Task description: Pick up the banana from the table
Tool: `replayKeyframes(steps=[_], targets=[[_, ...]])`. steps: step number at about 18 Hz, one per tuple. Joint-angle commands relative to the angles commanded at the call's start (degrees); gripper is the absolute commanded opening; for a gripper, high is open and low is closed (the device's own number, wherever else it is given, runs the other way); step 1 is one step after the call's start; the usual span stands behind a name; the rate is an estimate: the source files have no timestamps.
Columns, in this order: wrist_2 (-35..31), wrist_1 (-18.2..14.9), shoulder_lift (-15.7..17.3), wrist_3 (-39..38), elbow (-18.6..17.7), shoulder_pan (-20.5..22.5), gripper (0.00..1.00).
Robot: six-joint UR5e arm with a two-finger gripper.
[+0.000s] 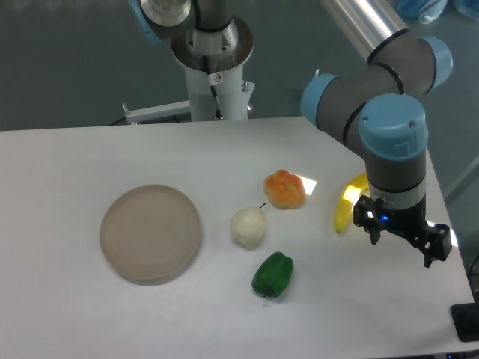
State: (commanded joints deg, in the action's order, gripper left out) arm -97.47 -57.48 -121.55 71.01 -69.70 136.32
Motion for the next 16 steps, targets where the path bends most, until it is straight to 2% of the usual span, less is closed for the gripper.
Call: replayKeyframes(steps=[11, 16], targets=[[-0.26, 0.0, 0.35, -0.52, -0.35, 0.18, 1.0], [-4.22, 0.0, 0.0, -0.53, -1.05, 0.26, 1.0]])
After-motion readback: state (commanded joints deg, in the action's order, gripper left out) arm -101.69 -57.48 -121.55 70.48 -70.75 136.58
